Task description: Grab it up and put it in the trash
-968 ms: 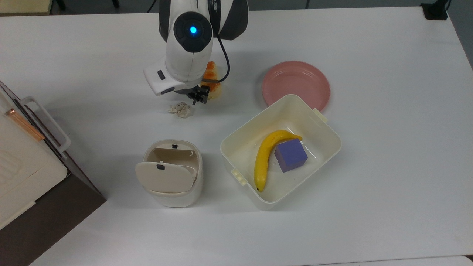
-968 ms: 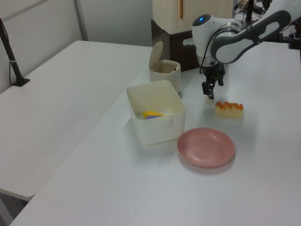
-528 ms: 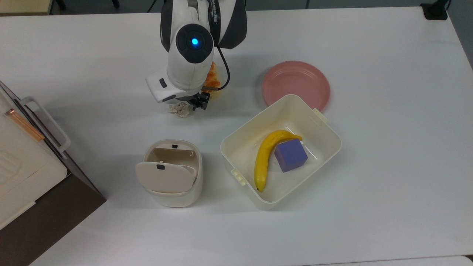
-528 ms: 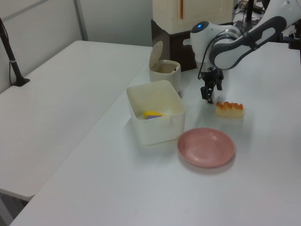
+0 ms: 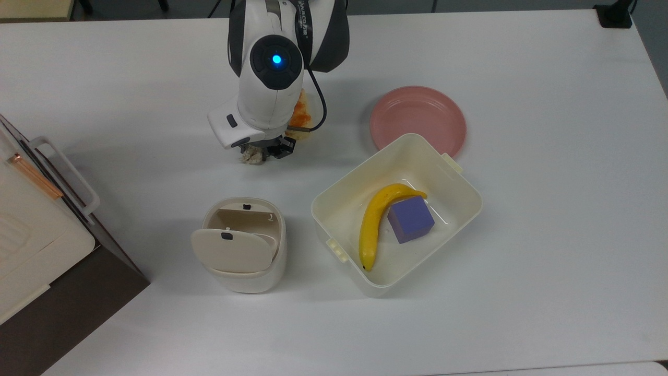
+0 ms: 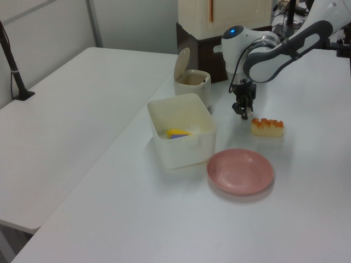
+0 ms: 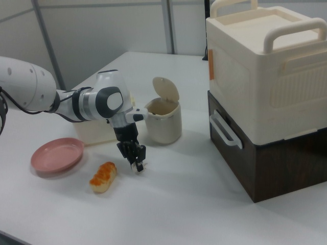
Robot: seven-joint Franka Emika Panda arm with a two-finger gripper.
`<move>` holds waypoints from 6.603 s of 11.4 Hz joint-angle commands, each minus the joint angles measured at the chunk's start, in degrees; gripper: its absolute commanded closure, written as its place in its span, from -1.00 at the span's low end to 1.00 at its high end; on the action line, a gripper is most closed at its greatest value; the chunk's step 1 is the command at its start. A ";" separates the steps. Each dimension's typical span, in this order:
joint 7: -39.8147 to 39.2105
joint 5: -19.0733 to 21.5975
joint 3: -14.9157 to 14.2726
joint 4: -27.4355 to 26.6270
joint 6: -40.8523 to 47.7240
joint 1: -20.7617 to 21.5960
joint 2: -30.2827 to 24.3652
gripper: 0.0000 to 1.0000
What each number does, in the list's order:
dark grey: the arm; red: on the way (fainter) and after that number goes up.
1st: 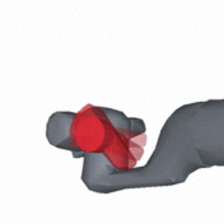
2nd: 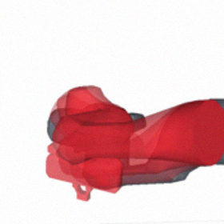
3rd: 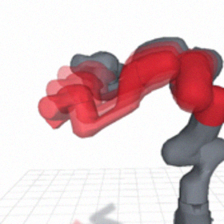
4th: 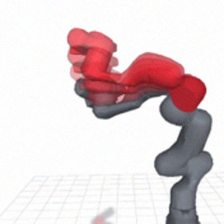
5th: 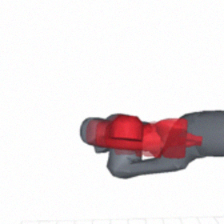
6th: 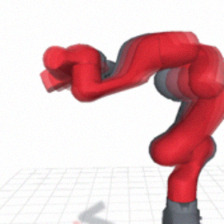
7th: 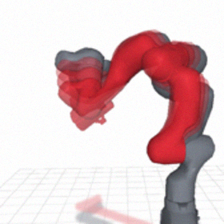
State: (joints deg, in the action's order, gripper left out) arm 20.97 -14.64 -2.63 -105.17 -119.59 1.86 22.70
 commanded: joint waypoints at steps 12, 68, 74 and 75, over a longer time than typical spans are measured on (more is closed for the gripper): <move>-14.84 19.82 -0.27 18.77 -0.43 -4.85 -6.44 1.00; -20.62 17.89 -0.71 11.73 19.65 -4.15 -22.79 -1.00; -20.53 17.98 -0.71 13.50 19.83 -4.23 -21.74 -1.00; -20.53 17.98 -0.71 13.58 19.92 -4.15 -21.74 -1.00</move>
